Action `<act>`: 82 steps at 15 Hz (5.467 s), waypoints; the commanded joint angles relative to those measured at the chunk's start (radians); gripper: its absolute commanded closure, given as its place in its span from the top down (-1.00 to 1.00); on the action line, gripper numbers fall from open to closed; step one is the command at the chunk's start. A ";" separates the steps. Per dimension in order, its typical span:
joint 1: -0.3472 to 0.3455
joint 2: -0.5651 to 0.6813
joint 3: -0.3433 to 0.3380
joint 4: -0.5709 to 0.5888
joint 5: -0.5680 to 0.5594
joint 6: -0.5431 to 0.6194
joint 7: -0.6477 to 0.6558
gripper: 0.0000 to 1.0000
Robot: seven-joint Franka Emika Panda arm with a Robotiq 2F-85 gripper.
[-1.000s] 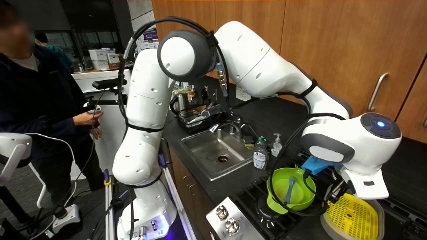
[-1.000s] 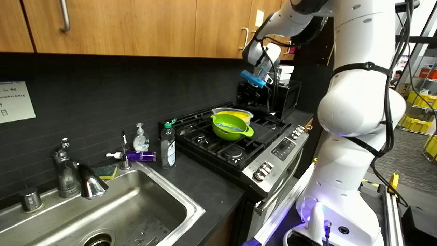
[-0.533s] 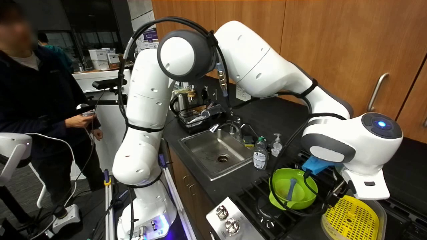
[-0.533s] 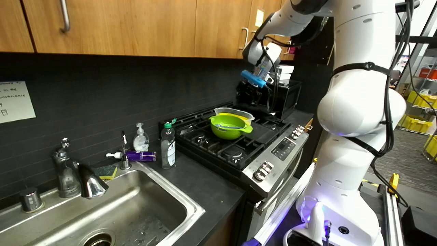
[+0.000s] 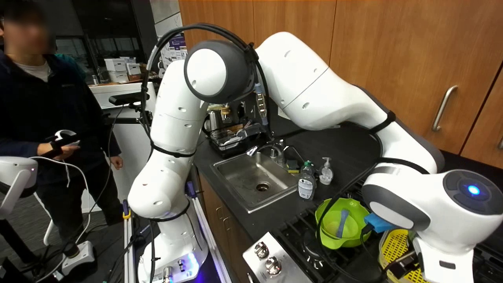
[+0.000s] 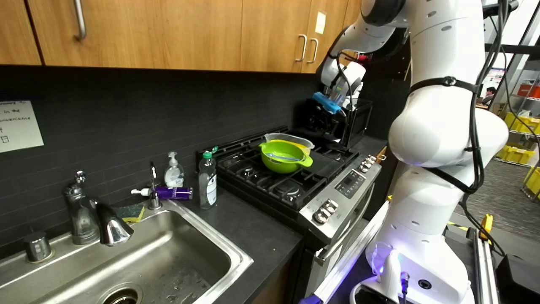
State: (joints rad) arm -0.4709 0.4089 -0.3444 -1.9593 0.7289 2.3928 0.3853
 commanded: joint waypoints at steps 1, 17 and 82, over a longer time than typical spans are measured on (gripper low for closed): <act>-0.058 0.061 -0.013 0.039 0.077 -0.028 0.028 1.00; -0.161 0.146 -0.024 0.143 0.340 -0.078 0.192 1.00; -0.249 0.590 0.074 0.736 0.449 0.036 1.217 1.00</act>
State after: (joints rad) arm -0.7093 0.9904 -0.2914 -1.2476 1.2221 2.4624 1.5571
